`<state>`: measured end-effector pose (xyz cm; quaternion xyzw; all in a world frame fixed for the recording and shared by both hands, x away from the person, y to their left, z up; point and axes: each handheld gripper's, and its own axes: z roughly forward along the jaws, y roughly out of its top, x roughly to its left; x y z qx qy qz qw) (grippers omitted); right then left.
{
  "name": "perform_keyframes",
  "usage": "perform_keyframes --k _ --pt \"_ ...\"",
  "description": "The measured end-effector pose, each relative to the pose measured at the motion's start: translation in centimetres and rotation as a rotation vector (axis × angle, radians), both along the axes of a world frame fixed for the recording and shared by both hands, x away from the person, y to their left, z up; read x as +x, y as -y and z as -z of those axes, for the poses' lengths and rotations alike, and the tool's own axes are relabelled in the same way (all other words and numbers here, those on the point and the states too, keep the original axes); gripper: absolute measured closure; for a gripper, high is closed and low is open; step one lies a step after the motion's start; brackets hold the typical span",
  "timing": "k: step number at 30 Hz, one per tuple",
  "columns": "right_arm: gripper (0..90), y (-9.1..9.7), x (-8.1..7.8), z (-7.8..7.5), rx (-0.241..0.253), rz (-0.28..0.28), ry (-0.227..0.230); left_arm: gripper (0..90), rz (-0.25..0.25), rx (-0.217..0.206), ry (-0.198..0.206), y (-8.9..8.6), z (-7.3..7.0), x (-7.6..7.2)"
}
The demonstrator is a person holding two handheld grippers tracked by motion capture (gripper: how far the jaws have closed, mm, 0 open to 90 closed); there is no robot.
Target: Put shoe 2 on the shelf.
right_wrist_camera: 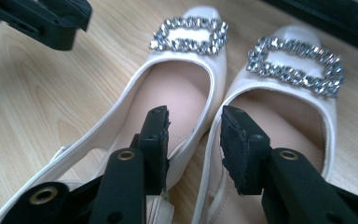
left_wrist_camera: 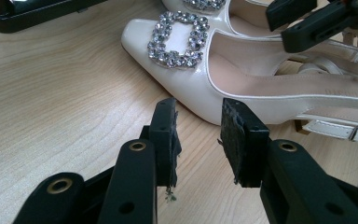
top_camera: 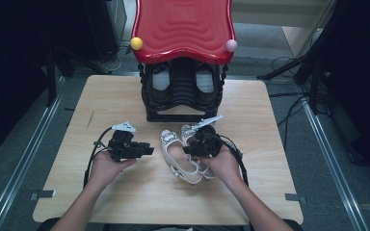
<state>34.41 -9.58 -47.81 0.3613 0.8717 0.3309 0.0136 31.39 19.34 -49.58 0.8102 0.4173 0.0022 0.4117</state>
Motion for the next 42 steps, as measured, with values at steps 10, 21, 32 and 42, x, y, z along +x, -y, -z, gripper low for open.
perform_keyframes --k 10,21,32,42 --pt "63.3 -0.6 1.9 0.5 -0.117 0.016 -0.153 66.5 -0.001 -0.005 0.0 0.0 0.1 0.1" --pt "66.4 -2.7 2.5 1.1 -0.25 -0.003 -0.246 66.4 -0.012 -0.007 0.0 -0.3 0.1 0.1" --pt "83.5 -3.8 3.6 1.1 -0.308 0.005 -0.278 65.8 -0.043 0.002 0.021 -1.3 -0.2 0.3" --pt "86.3 -2.9 3.1 0.2 -0.348 -0.077 -0.258 60.5 -0.055 0.006 0.018 -1.6 -0.2 0.4"
